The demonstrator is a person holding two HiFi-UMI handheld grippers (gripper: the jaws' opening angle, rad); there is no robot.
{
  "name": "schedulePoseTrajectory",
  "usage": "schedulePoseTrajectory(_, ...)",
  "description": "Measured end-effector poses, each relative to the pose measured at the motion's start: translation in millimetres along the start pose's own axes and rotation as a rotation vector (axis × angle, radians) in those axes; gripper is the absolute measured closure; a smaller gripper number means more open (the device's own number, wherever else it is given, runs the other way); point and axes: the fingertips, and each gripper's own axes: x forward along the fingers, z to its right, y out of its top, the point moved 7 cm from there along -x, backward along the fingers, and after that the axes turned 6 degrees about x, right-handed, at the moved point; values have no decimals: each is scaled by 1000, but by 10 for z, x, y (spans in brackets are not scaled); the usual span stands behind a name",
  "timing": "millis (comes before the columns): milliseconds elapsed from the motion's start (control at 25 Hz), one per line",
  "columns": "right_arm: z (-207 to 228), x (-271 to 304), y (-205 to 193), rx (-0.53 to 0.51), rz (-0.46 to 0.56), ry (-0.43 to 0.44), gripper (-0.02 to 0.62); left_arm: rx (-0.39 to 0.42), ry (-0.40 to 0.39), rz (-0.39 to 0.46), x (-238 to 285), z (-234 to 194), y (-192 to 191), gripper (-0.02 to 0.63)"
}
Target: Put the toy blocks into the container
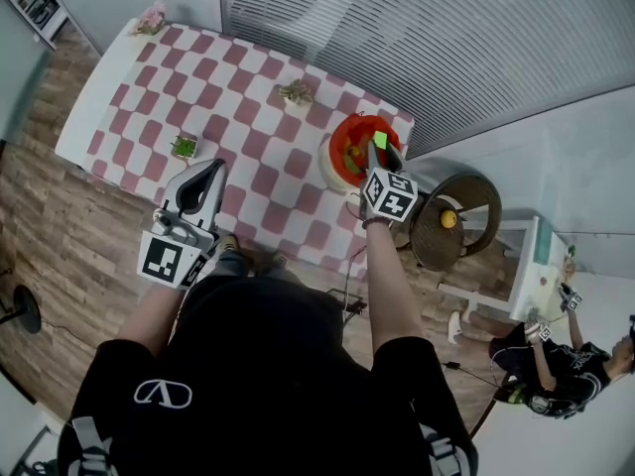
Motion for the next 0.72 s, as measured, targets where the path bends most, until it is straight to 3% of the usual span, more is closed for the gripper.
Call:
schedulePoseTrajectory(360, -9, 8, -9, -4, -7, 0, 411, 2, 0, -1, 3, 16, 4, 600)
schedulePoseTrajectory(720, -53, -200, 148, -15, 74, 3, 413, 4, 10, 18, 12, 28, 55, 600)
